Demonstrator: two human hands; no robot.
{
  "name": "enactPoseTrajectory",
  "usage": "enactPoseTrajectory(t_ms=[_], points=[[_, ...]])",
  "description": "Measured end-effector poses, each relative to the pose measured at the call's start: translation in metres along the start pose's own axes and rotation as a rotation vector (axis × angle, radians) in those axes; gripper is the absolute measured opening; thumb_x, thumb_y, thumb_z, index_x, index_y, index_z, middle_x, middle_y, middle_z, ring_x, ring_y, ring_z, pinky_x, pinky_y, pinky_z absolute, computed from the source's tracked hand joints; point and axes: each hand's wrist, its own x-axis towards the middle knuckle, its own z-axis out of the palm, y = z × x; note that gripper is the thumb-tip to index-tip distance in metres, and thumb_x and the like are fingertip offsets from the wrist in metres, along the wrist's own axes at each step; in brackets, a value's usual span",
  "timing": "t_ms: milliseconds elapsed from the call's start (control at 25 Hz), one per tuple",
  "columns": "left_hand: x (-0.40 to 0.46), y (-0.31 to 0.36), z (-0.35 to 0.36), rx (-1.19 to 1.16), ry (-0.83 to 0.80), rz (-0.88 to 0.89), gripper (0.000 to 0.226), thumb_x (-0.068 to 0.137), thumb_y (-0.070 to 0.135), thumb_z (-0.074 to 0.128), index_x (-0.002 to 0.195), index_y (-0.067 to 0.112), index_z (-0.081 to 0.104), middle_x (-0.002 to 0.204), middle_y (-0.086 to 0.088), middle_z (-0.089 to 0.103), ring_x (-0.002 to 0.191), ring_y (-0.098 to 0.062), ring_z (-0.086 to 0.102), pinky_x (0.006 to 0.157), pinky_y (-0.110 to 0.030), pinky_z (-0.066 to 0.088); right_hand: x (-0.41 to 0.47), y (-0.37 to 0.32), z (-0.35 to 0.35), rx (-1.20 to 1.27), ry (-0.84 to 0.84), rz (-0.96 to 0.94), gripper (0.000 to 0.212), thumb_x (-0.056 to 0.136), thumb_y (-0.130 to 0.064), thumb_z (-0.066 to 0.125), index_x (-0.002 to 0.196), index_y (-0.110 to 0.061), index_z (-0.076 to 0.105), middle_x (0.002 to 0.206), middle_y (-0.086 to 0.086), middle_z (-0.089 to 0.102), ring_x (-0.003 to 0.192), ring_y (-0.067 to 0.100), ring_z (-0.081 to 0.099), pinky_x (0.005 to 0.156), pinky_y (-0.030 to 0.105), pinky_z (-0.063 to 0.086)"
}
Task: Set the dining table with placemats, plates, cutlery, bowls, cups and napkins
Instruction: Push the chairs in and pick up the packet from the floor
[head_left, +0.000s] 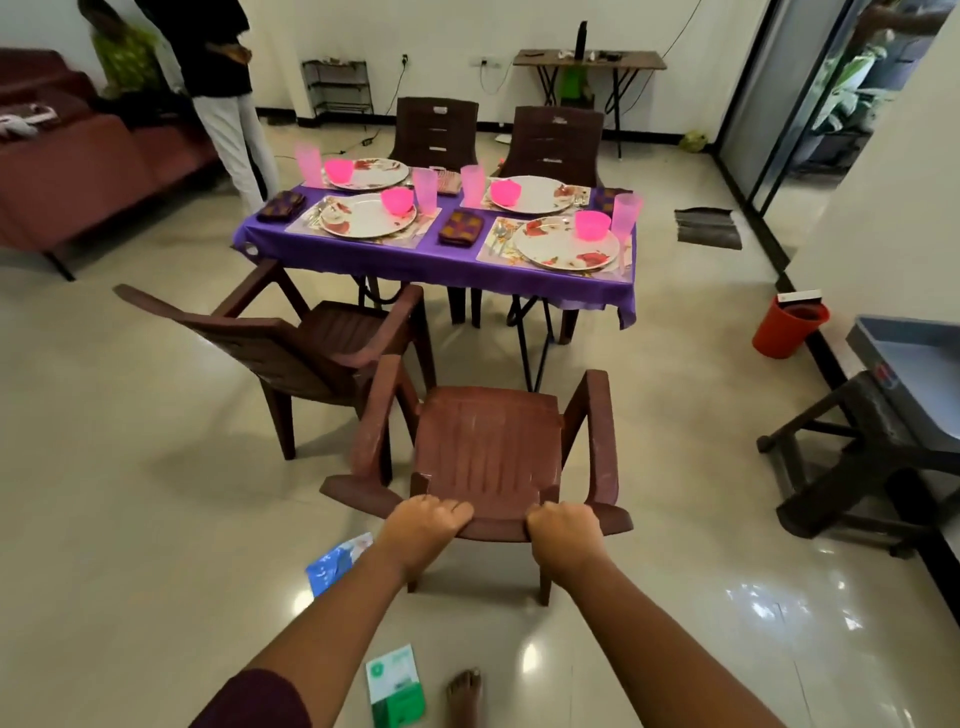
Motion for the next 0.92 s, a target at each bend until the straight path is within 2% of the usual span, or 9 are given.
enactPoseTrajectory(t_ms=[120, 320, 440, 560, 600, 680, 760, 840, 920], points=[[0.031, -0.05, 0.009, -0.002, -0.028, 0.0, 0.041, 0.042, 0.009, 0.09, 0.072, 0.019, 0.064, 0.056, 0.003, 0.057, 0.043, -0.018, 0.057, 0.039, -0.023, 0.043, 0.048, -0.003, -0.015, 0.013, 0.011, 0.005, 0.027, 0.092, -0.002, 0.042, 0.111, -0.008, 0.061, 0.107, 0.01, 0.068, 0.099, 0.033, 0.065, 0.084, 0.039, 0.051], [0.087, -0.117, 0.01, -0.012, -0.016, 0.002, 0.032, 0.045, 0.007, 0.083, 0.068, 0.019, 0.063, 0.054, 0.003, 0.056, 0.044, -0.018, 0.057, 0.04, -0.024, 0.043, 0.123, 0.009, -0.037, -0.003, 0.01, -0.046, 0.027, 0.094, -0.004, 0.041, 0.115, -0.008, 0.057, 0.112, 0.011, 0.065, 0.102, 0.033, 0.064, 0.078, 0.038, 0.049], [0.112, -0.151, 0.01, 0.029, 0.068, 0.012, 0.01, 0.059, 0.011, 0.061, 0.062, 0.02, 0.06, 0.051, 0.004, 0.054, 0.044, -0.018, 0.056, 0.046, -0.023, 0.046, 0.153, 0.019, -0.046, -0.038, 0.017, -0.067, 0.026, 0.097, -0.006, 0.04, 0.12, -0.007, 0.051, 0.115, 0.013, 0.063, 0.103, 0.034, 0.063, 0.081, 0.041, 0.05], [0.139, -0.183, 0.011, 0.018, 0.067, -0.008, 0.021, 0.064, 0.012, 0.039, 0.059, 0.019, 0.058, 0.049, 0.002, 0.053, 0.044, -0.019, 0.058, 0.05, -0.024, 0.051, 0.185, 0.029, -0.057, -0.041, 0.022, -0.068, 0.028, 0.097, -0.005, 0.04, 0.123, -0.008, 0.049, 0.118, 0.013, 0.061, 0.107, 0.035, 0.061, 0.084, 0.042, 0.049], [0.146, -0.189, 0.011, 0.019, 0.055, -0.022, 0.019, 0.063, 0.011, 0.041, 0.057, 0.018, 0.057, 0.048, 0.002, 0.053, 0.043, -0.02, 0.058, 0.047, -0.024, 0.049, 0.194, 0.031, -0.06, -0.043, 0.02, -0.058, 0.028, 0.097, -0.005, 0.041, 0.123, -0.008, 0.049, 0.119, 0.013, 0.061, 0.108, 0.035, 0.061, 0.085, 0.042, 0.049], [0.16, -0.193, 0.008, 0.009, 0.019, -0.051, 0.013, 0.055, 0.005, 0.061, 0.056, 0.017, 0.055, 0.047, 0.001, 0.052, 0.039, -0.021, 0.055, 0.042, -0.024, 0.044, 0.209, 0.037, -0.062, -0.037, 0.011, -0.026, 0.028, 0.096, -0.005, 0.041, 0.123, -0.01, 0.05, 0.119, 0.012, 0.061, 0.109, 0.034, 0.061, 0.085, 0.042, 0.049], [0.173, -0.19, 0.013, -0.05, -0.036, -0.063, 0.034, 0.04, 0.0, 0.077, 0.058, 0.017, 0.054, 0.048, 0.001, 0.051, 0.04, -0.021, 0.054, 0.042, -0.025, 0.043, 0.217, 0.047, -0.061, -0.038, -0.01, 0.018, 0.029, 0.096, -0.005, 0.043, 0.124, -0.011, 0.05, 0.119, 0.011, 0.061, 0.107, 0.033, 0.062, 0.083, 0.042, 0.05], [0.184, -0.186, 0.017, -0.062, -0.038, -0.057, 0.042, 0.033, -0.001, 0.081, 0.059, 0.017, 0.054, 0.049, 0.001, 0.051, 0.041, -0.02, 0.054, 0.045, -0.026, 0.045, 0.223, 0.058, -0.059, -0.03, -0.031, 0.065, 0.031, 0.096, -0.004, 0.043, 0.125, -0.011, 0.051, 0.118, 0.01, 0.062, 0.106, 0.033, 0.063, 0.083, 0.042, 0.051], [0.192, -0.189, 0.02, -0.016, 0.001, -0.026, 0.043, 0.032, -0.003, 0.082, 0.059, 0.017, 0.055, 0.049, 0.002, 0.052, 0.044, -0.019, 0.055, 0.057, -0.029, 0.053, 0.23, 0.064, -0.057, -0.011, -0.029, 0.1, 0.032, 0.094, -0.002, 0.043, 0.124, -0.011, 0.051, 0.116, 0.009, 0.062, 0.105, 0.033, 0.063, 0.084, 0.042, 0.052]])
